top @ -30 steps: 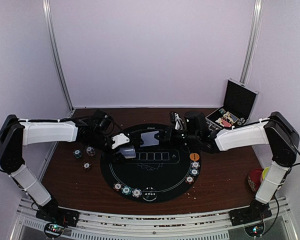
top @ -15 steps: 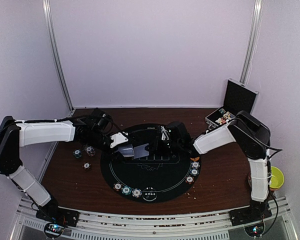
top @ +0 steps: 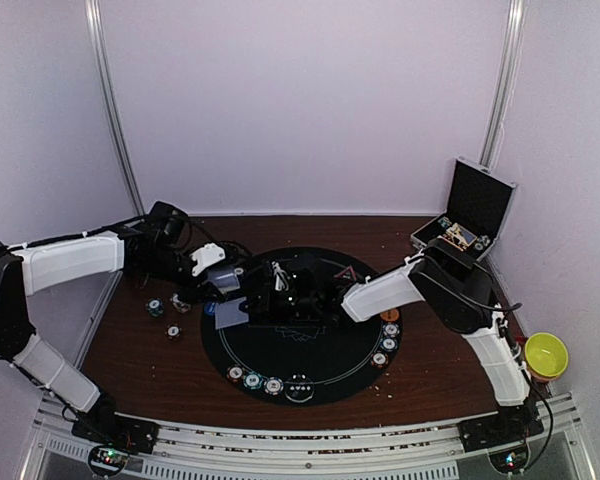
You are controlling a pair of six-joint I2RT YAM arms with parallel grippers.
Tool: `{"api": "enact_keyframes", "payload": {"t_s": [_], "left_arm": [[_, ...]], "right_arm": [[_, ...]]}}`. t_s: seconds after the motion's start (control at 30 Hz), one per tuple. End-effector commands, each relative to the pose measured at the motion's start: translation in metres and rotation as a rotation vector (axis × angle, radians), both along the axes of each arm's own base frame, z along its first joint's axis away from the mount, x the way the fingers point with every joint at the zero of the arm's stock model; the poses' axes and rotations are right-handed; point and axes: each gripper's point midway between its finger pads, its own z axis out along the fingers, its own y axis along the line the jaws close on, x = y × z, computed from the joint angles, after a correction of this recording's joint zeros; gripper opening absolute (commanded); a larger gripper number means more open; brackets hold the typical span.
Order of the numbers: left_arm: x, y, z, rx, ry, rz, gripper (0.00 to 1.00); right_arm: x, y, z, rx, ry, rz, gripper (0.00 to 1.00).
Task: Distribute texas hold em gaming equipment
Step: Distribute the poker card in the small blind area.
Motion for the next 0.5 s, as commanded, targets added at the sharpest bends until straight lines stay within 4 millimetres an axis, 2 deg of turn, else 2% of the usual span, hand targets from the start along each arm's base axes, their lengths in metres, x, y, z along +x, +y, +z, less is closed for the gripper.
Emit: {"api": "enact_keyframes", "payload": {"t_s": [0.0, 0.13, 0.3, 0.47], "left_arm": [[0.0, 0.011, 0.005, -0.021, -0.018, 0.007, 0.47], [0.001, 0.015, 0.007, -0.029, -0.023, 0.018, 0.47], [0.0, 0.014, 0.008, -0.038, -0.022, 0.019, 0.47], [-0.001, 0.013, 0.01, -0.049, -0.021, 0.014, 0.47]], "right_arm": [[-0.013, 0.026, -0.012, 0.02, 0.033, 0.044, 0.0], [-0.02, 0.04, -0.024, 0.005, 0.044, 0.065, 0.0], [-0.019, 0.039, -0.037, -0.036, 0.043, 0.038, 0.0], [-0.012, 0.031, -0.04, -0.1, 0.01, -0.005, 0.19]]}}
